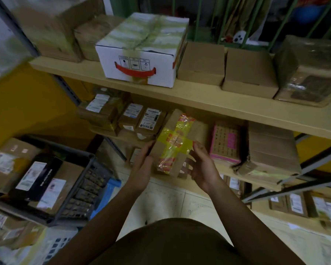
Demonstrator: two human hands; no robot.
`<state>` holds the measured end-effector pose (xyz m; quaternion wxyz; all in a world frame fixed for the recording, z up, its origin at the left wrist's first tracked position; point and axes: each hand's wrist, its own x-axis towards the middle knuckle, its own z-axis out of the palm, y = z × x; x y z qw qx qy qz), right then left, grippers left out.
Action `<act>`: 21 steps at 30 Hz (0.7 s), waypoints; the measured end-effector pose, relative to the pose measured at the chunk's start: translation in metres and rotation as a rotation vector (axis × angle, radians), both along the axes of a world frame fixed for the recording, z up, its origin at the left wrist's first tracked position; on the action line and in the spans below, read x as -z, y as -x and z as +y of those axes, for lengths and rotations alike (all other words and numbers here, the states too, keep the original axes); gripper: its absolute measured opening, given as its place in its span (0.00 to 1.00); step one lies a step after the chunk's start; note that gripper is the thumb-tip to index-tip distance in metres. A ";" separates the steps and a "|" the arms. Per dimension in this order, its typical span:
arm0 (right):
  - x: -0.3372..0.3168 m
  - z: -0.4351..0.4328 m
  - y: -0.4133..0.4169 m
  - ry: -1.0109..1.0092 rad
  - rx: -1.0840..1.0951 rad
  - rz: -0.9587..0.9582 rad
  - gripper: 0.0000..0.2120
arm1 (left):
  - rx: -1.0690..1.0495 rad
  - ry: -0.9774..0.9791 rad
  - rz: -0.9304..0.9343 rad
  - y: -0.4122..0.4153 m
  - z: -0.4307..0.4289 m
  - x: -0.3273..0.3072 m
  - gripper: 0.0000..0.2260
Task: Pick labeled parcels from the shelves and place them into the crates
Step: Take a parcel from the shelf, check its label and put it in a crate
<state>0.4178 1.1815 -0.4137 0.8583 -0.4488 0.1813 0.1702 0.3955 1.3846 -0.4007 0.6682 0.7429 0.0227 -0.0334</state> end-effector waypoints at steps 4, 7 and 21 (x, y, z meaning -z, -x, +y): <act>0.000 0.005 0.001 0.065 0.017 0.009 0.33 | 0.072 -0.005 -0.007 -0.002 0.008 -0.009 0.21; -0.002 0.012 -0.001 0.113 0.030 0.016 0.35 | 0.111 0.012 -0.057 -0.004 0.015 -0.013 0.21; -0.017 0.058 0.000 0.195 0.092 -0.037 0.10 | 0.015 0.090 0.079 -0.017 0.056 -0.015 0.12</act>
